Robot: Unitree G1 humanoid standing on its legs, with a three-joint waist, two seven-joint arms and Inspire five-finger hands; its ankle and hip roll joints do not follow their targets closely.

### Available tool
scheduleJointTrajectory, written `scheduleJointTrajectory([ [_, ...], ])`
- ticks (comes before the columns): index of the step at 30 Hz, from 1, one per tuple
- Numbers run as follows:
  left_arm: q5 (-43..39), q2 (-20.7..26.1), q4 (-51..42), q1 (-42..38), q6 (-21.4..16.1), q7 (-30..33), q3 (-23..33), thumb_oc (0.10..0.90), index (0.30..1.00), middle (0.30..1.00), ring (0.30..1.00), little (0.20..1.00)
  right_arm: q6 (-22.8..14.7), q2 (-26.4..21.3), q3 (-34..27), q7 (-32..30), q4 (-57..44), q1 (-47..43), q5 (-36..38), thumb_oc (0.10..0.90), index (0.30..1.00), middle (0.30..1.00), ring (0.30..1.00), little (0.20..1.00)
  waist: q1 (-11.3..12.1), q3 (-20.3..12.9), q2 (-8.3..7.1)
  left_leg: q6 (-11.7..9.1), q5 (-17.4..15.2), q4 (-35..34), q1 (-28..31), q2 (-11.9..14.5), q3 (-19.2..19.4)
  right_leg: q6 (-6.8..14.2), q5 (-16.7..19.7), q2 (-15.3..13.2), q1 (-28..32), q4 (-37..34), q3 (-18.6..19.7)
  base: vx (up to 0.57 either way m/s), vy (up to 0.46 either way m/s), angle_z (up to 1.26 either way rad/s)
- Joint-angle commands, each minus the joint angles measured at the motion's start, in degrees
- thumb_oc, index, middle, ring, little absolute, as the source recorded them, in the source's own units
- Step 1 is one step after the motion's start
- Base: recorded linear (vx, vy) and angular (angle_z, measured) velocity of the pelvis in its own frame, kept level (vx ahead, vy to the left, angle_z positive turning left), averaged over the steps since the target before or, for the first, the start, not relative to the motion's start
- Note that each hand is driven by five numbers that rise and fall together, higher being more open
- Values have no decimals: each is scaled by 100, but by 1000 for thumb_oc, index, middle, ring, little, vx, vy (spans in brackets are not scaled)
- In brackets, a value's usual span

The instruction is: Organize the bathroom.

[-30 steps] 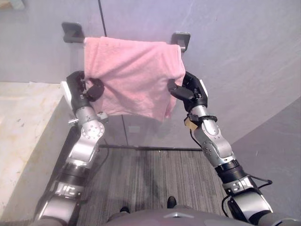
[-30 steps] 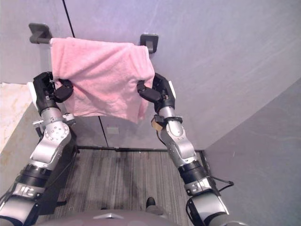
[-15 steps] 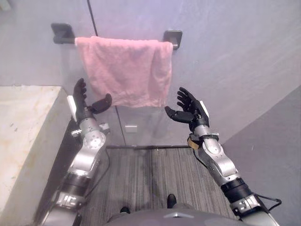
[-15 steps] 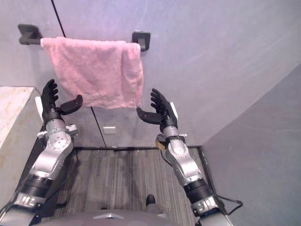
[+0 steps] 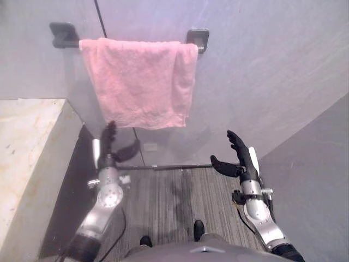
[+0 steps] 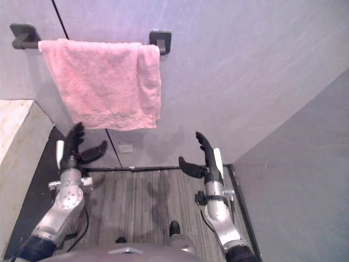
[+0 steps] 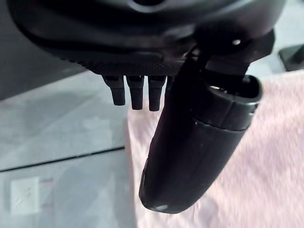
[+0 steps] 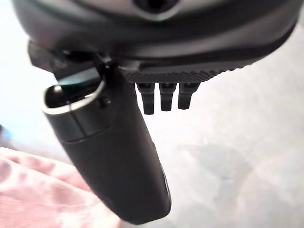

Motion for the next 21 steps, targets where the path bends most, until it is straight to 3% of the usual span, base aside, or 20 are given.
scheduleJointTrajectory([
  [1, 878, 294, -117, -264, -808, -948, -364, 800, 900, 900, 900, 900, -808, -331, -52, -500, 91, -311, -143, 800, 900, 900, 900, 900, 30, 19, 132, 513, -404, 16, -42, -242, -99, 532, -157, -31, -196, 806, -414, -137, -65, -4],
  [4, 810, 472, 470, -87, -774, -2072, -775, 800, 900, 900, 900, 900, -704, -357, 17, -178, 585, -284, 196, 800, 900, 900, 900, 900, 31, 83, 157, 486, -352, 16, -94, -207, -56, 552, -147, -15, -192, 747, -508, -109, -65, -4],
  [5, 1133, 542, 778, -86, -690, -2316, -981, 800, 900, 900, 900, 900, -639, -390, 27, 6, 722, -284, 259, 800, 900, 900, 900, 900, 12, 104, 190, 473, -319, 16, -128, -181, -55, 555, -189, 24, -197, 764, -472, -88, -62, -12],
  [6, 1240, 637, 963, -132, -697, -2459, -1130, 800, 900, 900, 900, 900, -618, -406, 60, 28, 839, -279, 311, 800, 900, 900, 900, 900, -30, 115, 228, 476, -314, 16, -146, -173, -103, 551, -293, 96, -186, 820, -354, -101, -74, -13],
  [7, 1214, 696, 1168, -198, -470, -2835, -1282, 800, 900, 900, 900, 900, -561, -417, 84, 62, 949, -284, 378, 800, 900, 900, 900, 900, -82, 117, 265, 479, -279, 16, -193, -165, -160, 525, -395, 195, -205, 880, -187, -111, -62, 1],
  [9, 1460, 687, 1711, -345, -317, -2864, -1544, 800, 900, 900, 900, 900, -378, -423, 130, 157, 1232, -301, 477, 800, 900, 900, 900, 900, -218, 123, 366, 487, -151, 16, -321, -110, -311, 416, -616, 438, -303, 1140, 213, -144, -61, 13],
  [10, 1272, 570, 2313, -454, -71, -3043, -1618, 800, 900, 900, 900, 900, -289, -389, 173, 172, 1444, -301, 522, 800, 900, 900, 900, 900, -281, 133, 412, 497, -107, 16, -361, -84, -385, 367, -764, 537, -338, 1274, 347, -104, -43, 26],
  [11, 1240, 534, 2420, -482, -31, -3054, -1628, 800, 900, 900, 900, 900, -295, -392, 177, 174, 1480, -312, 527, 800, 900, 900, 900, 900, -292, 135, 420, 497, -102, 16, -365, -83, -398, 360, -790, 543, -342, 1289, 350, -127, -123, 39],
  [12, 1122, 369, 3248, -564, -67, -2910, -1660, 800, 900, 900, 900, 900, -260, -305, 193, 194, 1854, -313, 529, 800, 900, 900, 900, 900, -325, 131, 443, 479, -55, 16, -397, -78, -453, 268, -927, 628, -284, 1204, 369, -96, -159, 40],
  [13, 948, 245, 3687, -579, -197, -2969, -1589, 800, 900, 900, 900, 900, -268, -255, 186, 153, 2086, -316, 457, 800, 900, 900, 900, 900, -312, 132, 447, 446, -23, 16, -406, -67, -502, 216, -967, 655, -204, 1112, 316, -146, -253, 38],
  [14, 715, 65, 4137, -548, -12, -3075, -1403, 800, 900, 900, 900, 900, -200, -198, 163, 65, 2438, -328, 291, 800, 900, 900, 900, 900, -264, 142, 458, 386, 44, 16, -432, -25, -580, 151, -1007, 695, -81, 992, 276, -120, -238, 29],
  [16, 617, -146, 4824, -488, -124, -3142, -1066, 800, 900, 900, 900, 900, -30, -145, 122, 92, 2749, -304, 392, 800, 900, 900, 900, 900, -213, 187, 463, 273, 199, 16, -540, 67, -666, 75, -989, 758, 72, 801, 286, -120, -193, 23],
  [21, 467, -460, 5839, -477, 315, -3506, -513, 800, 900, 900, 900, 900, 289, -77, -20, 367, 3151, -225, 533, 800, 900, 900, 900, 900, -125, 346, 490, 44, 556, 39, -874, 280, -813, -118, -1011, 863, 300, 611, 268, -154, -133, 26],
])
